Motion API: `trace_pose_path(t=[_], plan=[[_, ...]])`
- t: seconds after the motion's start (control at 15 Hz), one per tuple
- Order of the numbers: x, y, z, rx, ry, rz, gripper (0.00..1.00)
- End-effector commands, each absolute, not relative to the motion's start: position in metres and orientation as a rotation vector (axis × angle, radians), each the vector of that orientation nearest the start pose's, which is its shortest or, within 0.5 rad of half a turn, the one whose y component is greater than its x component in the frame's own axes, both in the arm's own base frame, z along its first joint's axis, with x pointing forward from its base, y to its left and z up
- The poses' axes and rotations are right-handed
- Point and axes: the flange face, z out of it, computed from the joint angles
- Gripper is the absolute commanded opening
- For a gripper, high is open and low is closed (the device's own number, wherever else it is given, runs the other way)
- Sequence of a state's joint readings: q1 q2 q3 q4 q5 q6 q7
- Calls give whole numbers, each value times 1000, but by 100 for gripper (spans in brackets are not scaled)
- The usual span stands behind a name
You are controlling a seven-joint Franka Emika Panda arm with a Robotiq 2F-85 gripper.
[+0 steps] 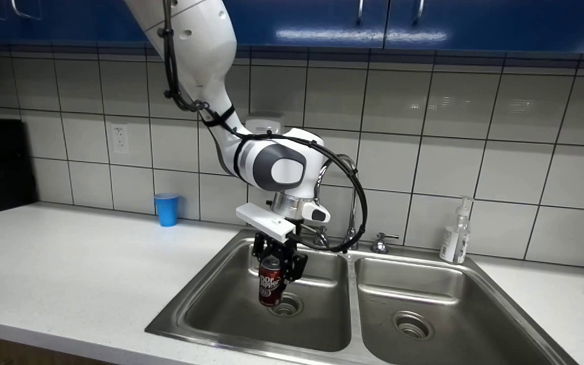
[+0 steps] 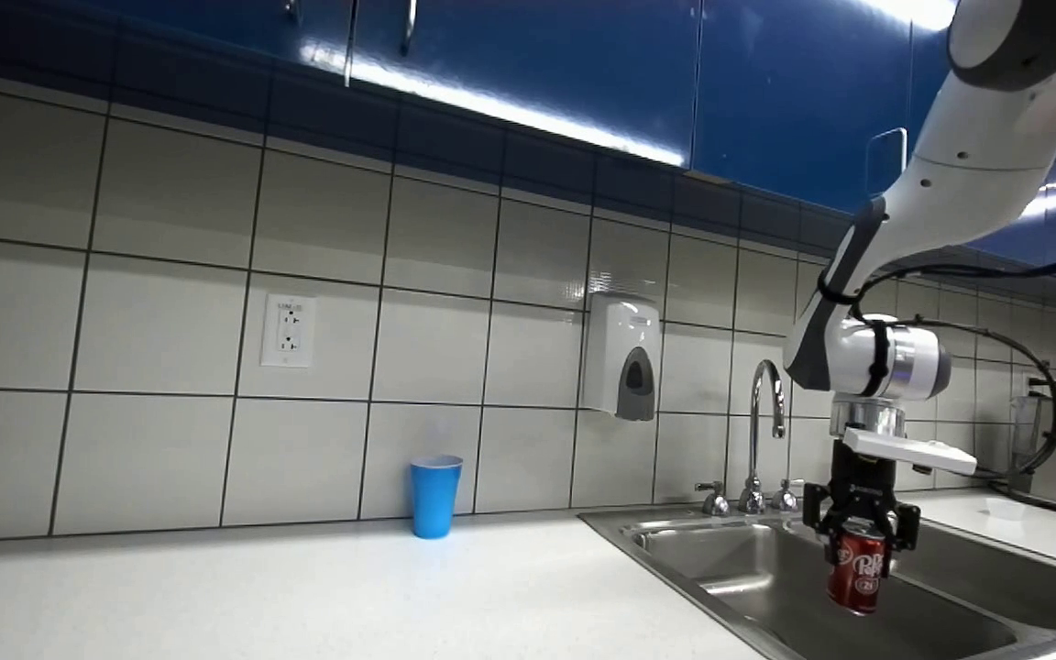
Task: Put the red can in the left sink
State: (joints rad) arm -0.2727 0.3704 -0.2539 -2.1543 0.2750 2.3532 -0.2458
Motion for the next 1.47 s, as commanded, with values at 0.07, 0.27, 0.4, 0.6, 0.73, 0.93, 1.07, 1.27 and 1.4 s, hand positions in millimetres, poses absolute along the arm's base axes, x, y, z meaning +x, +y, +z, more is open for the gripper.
trace_pose_path(t=[0.07, 0.27, 0.4, 0.6, 0.73, 0.93, 1.07, 1.27, 1.4], plan=[[493, -287, 180, -2872, 724, 207, 41], [491, -284, 156, -2863, 731, 259, 41], [489, -283, 143, -2858, 729, 289, 41], [489, -282, 130, -2867, 724, 319, 41], [491, -280, 123, -2873, 724, 330, 41], [495, -279, 115, -2873, 721, 345, 41], [498, -278, 110, -2875, 719, 352, 41], [505, -277, 104, -2881, 714, 356, 41], [508, -276, 101, -2885, 711, 358, 41]])
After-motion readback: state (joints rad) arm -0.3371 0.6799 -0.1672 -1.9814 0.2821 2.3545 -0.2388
